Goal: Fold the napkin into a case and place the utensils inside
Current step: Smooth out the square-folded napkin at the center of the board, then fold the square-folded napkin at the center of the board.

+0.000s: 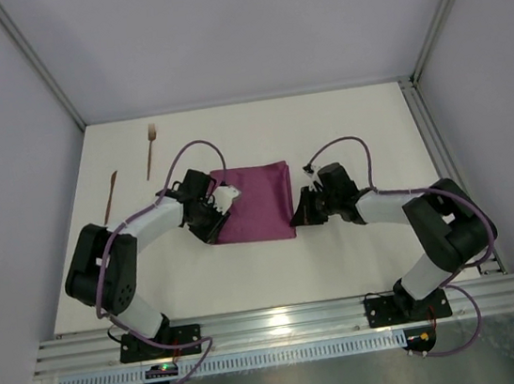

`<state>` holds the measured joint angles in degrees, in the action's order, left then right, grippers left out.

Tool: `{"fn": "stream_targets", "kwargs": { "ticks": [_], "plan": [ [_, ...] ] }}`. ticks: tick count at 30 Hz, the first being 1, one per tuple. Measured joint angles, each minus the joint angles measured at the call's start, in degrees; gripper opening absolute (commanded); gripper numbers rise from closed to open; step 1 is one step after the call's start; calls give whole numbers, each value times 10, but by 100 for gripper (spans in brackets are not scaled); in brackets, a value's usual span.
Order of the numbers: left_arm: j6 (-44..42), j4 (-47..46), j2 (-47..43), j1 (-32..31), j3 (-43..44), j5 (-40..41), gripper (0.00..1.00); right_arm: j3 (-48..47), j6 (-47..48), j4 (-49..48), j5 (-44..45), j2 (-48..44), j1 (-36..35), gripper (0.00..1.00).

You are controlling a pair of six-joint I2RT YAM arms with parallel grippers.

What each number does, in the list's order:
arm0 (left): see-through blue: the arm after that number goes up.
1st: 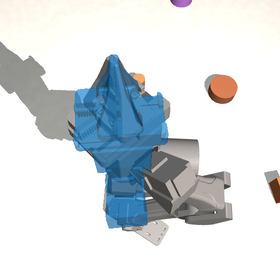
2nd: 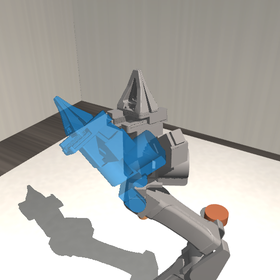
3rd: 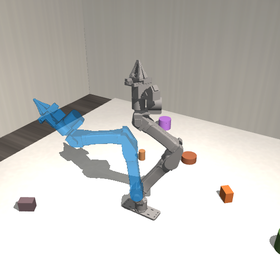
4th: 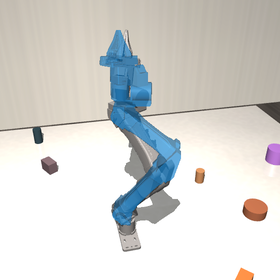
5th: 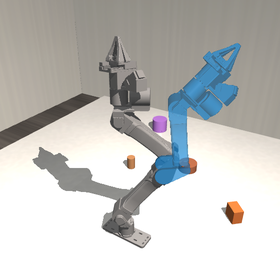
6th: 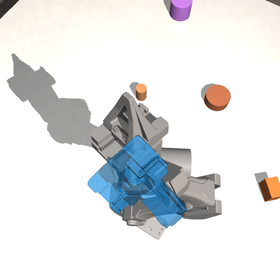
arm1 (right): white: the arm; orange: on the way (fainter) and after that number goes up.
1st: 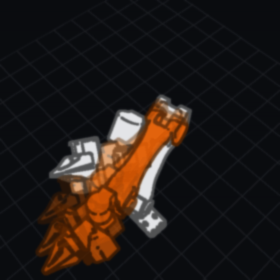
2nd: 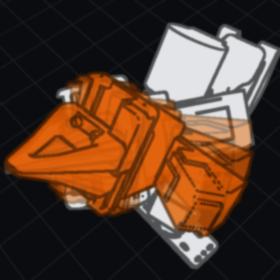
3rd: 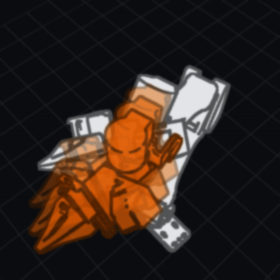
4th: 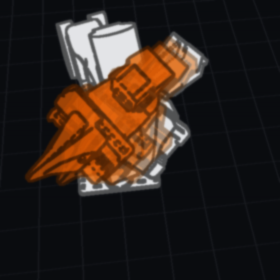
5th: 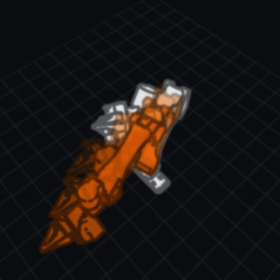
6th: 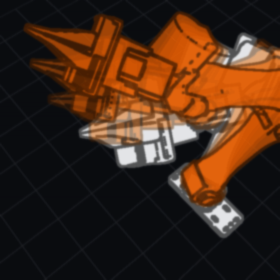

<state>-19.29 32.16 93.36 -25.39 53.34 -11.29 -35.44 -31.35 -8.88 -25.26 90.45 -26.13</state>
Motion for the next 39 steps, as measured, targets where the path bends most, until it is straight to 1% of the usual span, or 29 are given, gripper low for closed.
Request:
{"fn": "stream_targets", "kwargs": {
  "ticks": [4,8,13,18,26,30,33,34,35,36,37,38,39],
  "plan": [
    [-1,-4,0,0,-1,0,32,-57,9,9,-2,-2,0,4],
    [-1,-7,-1,0,-2,0,32,-110,10,-6,-2,9,0,4],
    [-2,-9,-1,0,-2,0,32,-157,-6,-43,-5,101,16,4],
    [-3,-11,-1,0,-2,0,32,-165,-32,-51,-8,180,50,4],
    [-6,-21,-1,0,-5,0,31,-151,-60,-88,-2,182,92,4],
    [-7,-23,-1,0,-5,0,32,-148,-61,-94,-3,181,101,4],
    [-7,-23,-2,0,-5,-1,34,-149,-54,-87,-5,177,102,12],
    [-8,-23,-2,0,-4,-1,35,-150,-49,-81,-5,174,102,28],
    [-8,-23,-2,0,-4,-2,36,-154,-45,-70,-5,168,102,37],
    [-9,-23,-3,0,-4,-3,36,-158,-37,-61,-4,165,102,43],
    [-9,-22,-3,0,-4,-3,36,-165,-30,-50,-2,161,102,47],
    [-9,-21,-3,0,-4,-3,37,-172,-23,-41,1,158,102,50],
    [-10,-21,-3,0,-4,-3,37,-183,-17,-31,3,155,102,51]
  ]
}}
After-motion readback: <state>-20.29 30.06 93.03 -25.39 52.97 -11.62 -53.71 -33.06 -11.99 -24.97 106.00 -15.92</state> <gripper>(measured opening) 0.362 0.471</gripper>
